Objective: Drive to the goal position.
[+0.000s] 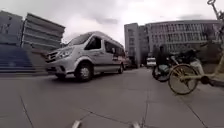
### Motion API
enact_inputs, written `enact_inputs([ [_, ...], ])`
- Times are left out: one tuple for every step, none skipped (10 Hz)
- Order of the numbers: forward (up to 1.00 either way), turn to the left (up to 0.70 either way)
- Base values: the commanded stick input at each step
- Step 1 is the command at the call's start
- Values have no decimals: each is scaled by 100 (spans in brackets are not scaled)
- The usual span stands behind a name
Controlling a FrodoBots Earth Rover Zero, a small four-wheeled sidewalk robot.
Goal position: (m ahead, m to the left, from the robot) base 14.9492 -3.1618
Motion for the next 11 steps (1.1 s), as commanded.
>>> enact_inputs([
  [70, 0],
  [70, -5],
  [70, -23],
  [70, -35],
  [70, -35],
  [70, -35],
  [70, -35],
  [70, -35],
  [70, -35],
  [70, -26],
  [70, -10],
])
